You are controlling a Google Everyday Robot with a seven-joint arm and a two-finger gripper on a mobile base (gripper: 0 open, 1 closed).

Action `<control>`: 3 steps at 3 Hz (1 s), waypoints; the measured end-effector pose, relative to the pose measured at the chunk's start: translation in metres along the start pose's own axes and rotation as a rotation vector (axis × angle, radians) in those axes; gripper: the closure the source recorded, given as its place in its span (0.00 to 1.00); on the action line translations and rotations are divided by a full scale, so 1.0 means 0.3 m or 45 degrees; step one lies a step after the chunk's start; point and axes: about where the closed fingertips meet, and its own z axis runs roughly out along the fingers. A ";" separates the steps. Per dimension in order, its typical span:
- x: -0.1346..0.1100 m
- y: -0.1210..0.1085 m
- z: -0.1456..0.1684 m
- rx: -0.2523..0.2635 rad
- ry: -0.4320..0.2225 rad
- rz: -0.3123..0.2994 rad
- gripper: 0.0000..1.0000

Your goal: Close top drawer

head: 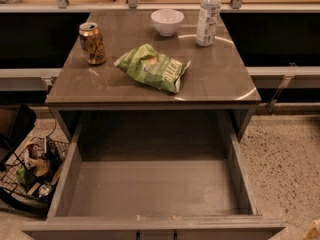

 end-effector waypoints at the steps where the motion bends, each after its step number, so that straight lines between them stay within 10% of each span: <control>1: -0.011 0.158 0.094 -0.096 -0.035 -0.014 1.00; 3: -0.054 0.164 0.153 -0.118 -0.067 -0.033 1.00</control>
Offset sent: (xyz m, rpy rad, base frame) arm -0.0359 0.0124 -0.0237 0.0348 0.0503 0.0136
